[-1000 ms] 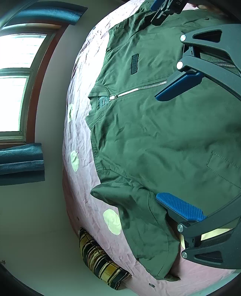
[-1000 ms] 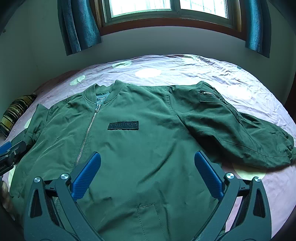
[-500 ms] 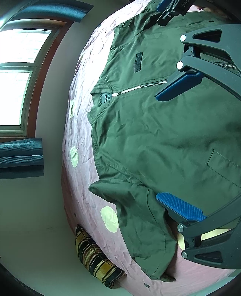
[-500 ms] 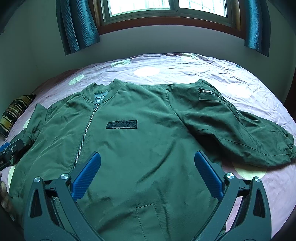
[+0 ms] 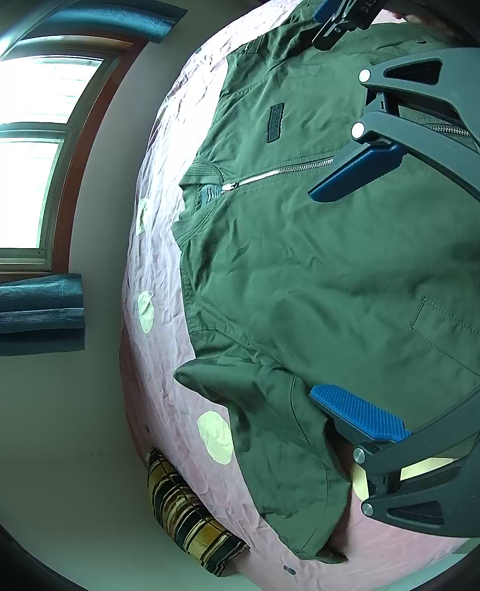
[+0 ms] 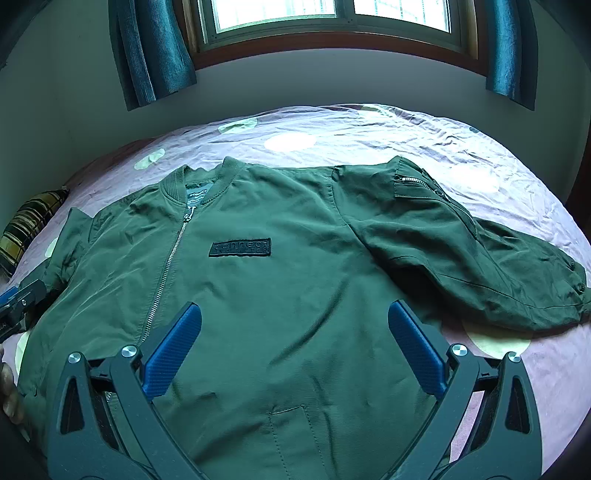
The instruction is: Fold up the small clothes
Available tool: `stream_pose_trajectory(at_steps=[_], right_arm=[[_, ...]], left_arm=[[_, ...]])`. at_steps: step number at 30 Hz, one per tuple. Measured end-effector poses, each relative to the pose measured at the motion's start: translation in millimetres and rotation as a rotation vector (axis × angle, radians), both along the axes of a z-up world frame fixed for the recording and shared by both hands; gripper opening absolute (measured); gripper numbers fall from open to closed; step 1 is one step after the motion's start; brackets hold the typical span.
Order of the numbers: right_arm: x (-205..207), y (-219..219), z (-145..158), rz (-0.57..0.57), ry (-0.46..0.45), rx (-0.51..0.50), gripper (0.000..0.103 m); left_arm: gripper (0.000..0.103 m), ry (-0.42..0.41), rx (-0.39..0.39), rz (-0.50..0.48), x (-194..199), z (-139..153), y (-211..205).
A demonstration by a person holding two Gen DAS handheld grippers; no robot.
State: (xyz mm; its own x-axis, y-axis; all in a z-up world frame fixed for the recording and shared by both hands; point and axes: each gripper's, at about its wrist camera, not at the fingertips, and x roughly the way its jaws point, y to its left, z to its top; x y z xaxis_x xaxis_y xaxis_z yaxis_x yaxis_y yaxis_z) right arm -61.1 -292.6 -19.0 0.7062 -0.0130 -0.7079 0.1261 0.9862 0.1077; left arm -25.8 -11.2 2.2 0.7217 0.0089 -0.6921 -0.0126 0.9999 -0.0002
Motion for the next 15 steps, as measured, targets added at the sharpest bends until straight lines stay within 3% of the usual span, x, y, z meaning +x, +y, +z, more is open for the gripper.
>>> stream_pose_trajectory(at_steps=[15], right_arm=[[-0.2,0.0,-2.2,0.001,0.002,-0.001,0.101]], left_arm=[[0.099,0.006,0.001,-0.001,-0.4,-0.8,-1.3]])
